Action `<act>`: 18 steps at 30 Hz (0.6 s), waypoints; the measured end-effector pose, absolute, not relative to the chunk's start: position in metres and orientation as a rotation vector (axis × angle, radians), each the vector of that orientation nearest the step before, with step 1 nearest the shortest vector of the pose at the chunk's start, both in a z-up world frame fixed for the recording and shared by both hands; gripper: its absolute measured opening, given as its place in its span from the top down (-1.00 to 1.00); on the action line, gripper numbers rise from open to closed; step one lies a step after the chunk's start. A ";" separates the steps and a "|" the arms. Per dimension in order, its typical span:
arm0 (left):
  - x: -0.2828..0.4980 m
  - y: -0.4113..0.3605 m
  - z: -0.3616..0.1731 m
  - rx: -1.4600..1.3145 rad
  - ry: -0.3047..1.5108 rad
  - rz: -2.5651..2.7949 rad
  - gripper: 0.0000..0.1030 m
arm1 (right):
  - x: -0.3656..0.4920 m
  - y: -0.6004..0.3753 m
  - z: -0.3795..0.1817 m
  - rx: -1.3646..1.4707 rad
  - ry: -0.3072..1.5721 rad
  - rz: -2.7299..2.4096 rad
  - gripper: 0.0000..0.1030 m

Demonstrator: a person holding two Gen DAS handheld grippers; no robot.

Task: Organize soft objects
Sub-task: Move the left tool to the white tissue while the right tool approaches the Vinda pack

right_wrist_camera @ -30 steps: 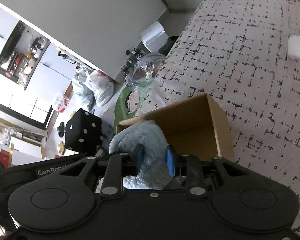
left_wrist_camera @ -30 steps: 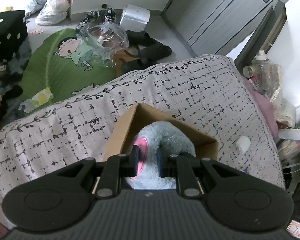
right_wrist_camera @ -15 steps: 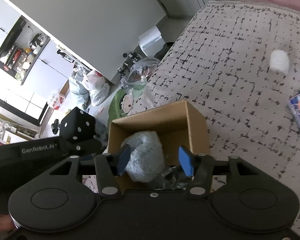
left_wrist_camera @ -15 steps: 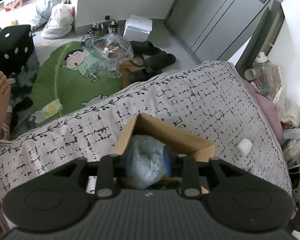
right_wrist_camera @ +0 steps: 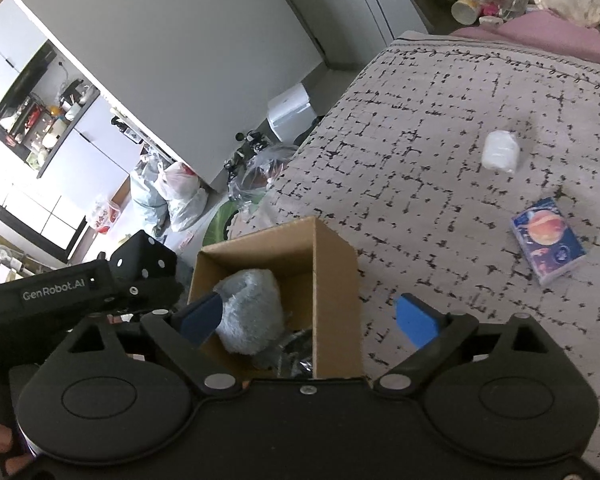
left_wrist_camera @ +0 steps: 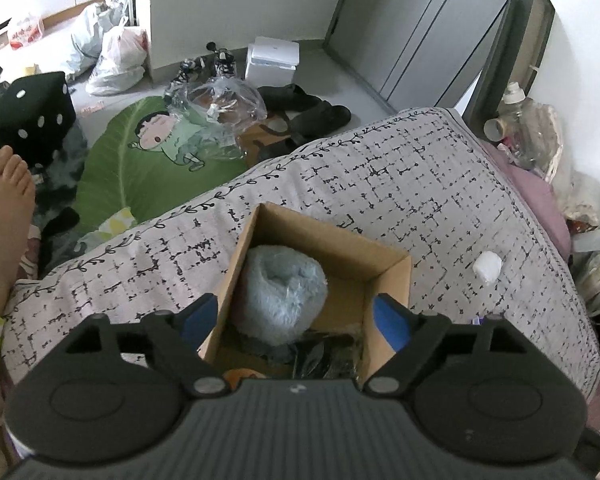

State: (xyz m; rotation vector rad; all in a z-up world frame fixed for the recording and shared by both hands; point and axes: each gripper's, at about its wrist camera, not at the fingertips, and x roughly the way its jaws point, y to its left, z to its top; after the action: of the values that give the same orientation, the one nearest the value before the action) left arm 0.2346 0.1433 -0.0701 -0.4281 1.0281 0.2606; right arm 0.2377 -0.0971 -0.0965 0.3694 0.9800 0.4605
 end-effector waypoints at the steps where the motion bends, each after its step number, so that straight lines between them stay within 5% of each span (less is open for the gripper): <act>1: 0.233 0.142 -0.069 -0.426 1.027 0.261 -0.66 | 0.236 -0.099 -0.096 0.363 0.978 0.461 -0.85; 9: 0.221 0.124 -0.062 -0.378 0.999 0.282 -0.98 | 0.225 -0.117 -0.089 0.318 0.920 0.465 -0.93; 18: 0.216 0.100 -0.055 -0.376 0.963 0.260 -0.99 | 0.219 -0.147 -0.089 0.289 0.868 0.443 -0.95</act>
State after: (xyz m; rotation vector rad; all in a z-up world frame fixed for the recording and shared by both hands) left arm 0.2160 0.1005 -0.0551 -0.3756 0.9626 0.2596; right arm 0.2191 -0.1466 -0.0886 0.2888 0.8675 0.4429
